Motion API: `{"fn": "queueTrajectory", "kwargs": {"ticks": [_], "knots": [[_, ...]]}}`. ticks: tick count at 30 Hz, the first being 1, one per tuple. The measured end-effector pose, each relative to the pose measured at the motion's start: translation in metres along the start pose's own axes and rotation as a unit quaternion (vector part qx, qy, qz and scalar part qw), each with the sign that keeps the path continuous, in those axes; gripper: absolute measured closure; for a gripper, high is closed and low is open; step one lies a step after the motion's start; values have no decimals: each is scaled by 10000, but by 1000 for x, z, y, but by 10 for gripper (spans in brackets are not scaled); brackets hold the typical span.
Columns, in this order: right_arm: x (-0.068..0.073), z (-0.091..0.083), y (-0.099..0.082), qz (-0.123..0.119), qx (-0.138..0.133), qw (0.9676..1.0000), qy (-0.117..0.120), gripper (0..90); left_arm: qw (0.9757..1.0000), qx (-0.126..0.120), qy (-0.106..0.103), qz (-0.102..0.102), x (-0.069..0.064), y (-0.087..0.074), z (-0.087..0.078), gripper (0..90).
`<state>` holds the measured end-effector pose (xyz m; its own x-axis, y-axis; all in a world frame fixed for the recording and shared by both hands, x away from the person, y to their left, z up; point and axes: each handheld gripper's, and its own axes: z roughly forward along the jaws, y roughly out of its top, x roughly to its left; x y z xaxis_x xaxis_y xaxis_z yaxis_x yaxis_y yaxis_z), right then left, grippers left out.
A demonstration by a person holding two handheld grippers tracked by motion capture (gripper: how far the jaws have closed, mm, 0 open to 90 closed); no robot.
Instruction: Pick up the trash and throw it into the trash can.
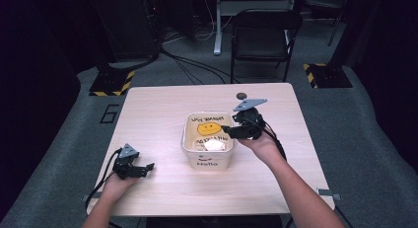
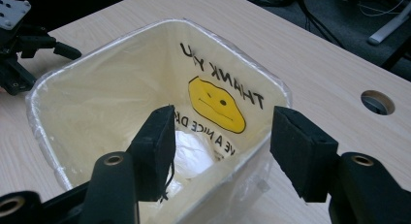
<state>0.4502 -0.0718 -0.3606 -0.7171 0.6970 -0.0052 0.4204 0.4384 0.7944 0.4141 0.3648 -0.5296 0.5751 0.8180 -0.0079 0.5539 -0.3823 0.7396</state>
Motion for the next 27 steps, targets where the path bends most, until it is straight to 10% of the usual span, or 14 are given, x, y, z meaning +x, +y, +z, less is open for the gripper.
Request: {"fn": "queueTrajectory", "kwargs": {"ticks": [27], "knots": [[-30,-31,-33,286,-173,9985,-439,404,10000,5,-10,-4,0,0,0,134]]}}
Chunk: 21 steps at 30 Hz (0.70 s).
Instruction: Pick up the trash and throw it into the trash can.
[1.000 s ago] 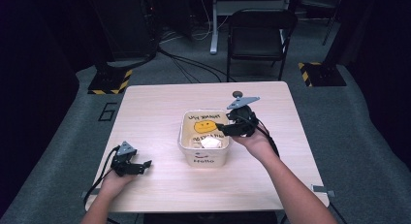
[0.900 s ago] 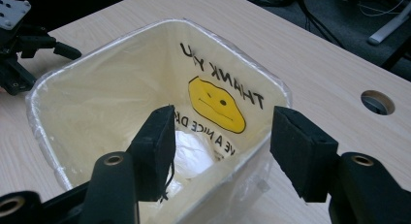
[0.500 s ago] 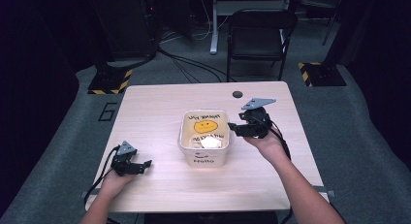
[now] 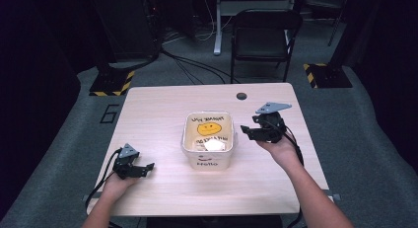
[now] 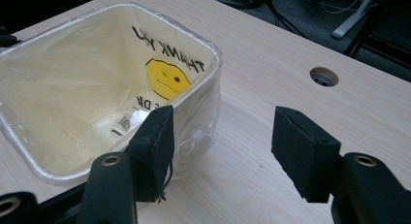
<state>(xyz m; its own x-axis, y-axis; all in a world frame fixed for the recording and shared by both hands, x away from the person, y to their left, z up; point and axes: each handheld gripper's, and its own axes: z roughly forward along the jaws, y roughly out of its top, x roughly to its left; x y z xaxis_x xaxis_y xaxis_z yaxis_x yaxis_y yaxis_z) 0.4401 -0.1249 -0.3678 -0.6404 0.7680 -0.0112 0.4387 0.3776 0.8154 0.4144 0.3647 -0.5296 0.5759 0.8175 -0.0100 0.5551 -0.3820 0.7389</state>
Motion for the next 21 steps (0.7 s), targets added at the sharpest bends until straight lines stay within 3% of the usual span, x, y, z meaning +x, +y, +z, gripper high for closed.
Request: {"fn": "queueTrajectory", "kwargs": {"ticks": [21], "knots": [[-14,-6,-31,80,87,9993,-344,403,10000,-1,1,-2,0,0,0,134]]}}
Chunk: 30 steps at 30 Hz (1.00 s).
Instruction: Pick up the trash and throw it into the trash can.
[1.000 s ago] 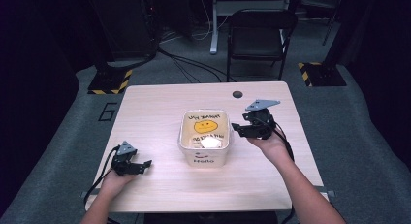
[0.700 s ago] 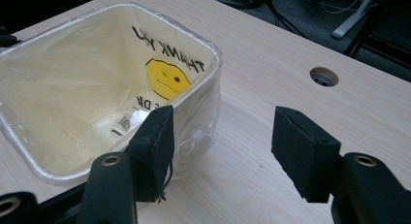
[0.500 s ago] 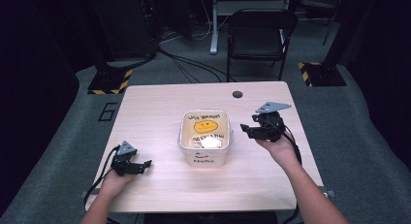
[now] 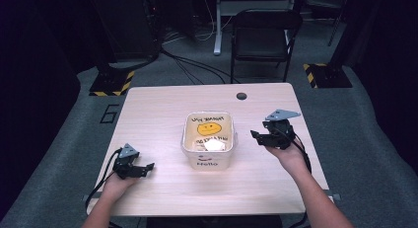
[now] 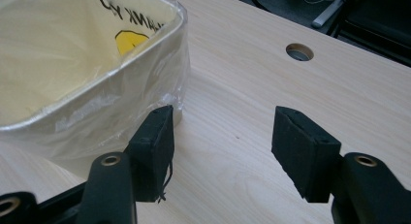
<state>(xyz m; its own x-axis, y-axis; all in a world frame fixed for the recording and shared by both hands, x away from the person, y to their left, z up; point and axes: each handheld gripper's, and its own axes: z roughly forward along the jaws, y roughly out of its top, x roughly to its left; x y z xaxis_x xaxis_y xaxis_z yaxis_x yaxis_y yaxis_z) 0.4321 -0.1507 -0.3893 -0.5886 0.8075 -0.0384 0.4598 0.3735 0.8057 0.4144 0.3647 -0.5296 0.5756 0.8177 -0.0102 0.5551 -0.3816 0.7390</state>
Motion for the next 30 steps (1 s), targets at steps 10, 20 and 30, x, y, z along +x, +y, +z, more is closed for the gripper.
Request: {"fn": "queueTrajectory", "kwargs": {"ticks": [10,20,30], "knots": [[-3,5,-20,131,57,9999,-51,404,10000,0,0,-1,0,0,0,134],[-8,4,-40,315,38,9994,-133,403,10000,0,1,0,0,0,0,134],[-16,6,-63,506,56,9984,-264,402,10000,0,0,-1,0,0,0,134]]}}
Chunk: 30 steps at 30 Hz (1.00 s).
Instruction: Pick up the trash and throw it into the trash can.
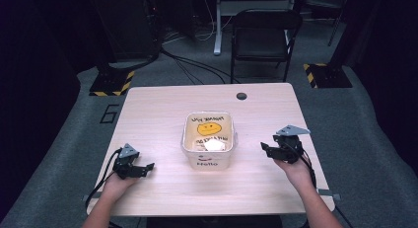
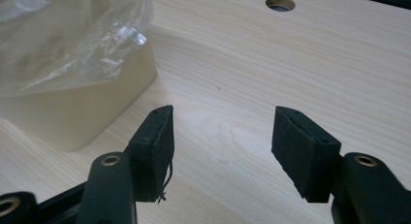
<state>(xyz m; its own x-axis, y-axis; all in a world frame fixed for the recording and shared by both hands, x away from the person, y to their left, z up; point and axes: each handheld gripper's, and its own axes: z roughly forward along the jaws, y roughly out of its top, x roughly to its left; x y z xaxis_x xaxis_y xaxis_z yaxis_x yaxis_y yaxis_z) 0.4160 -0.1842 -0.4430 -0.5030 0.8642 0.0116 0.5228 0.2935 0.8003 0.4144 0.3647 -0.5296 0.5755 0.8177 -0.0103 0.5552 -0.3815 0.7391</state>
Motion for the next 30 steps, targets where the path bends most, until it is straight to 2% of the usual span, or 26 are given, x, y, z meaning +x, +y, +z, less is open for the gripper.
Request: {"fn": "queueTrajectory", "kwargs": {"ticks": [6,16,30], "knots": [[-7,2,-12,168,-39,9998,-94,398,10000,1,0,2,0,0,0,134],[-17,8,-31,371,57,9990,-222,386,10000,0,0,0,0,0,0,134],[-27,11,-51,424,330,9977,-415,372,10000,-1,-1,-1,0,0,0,134]]}}
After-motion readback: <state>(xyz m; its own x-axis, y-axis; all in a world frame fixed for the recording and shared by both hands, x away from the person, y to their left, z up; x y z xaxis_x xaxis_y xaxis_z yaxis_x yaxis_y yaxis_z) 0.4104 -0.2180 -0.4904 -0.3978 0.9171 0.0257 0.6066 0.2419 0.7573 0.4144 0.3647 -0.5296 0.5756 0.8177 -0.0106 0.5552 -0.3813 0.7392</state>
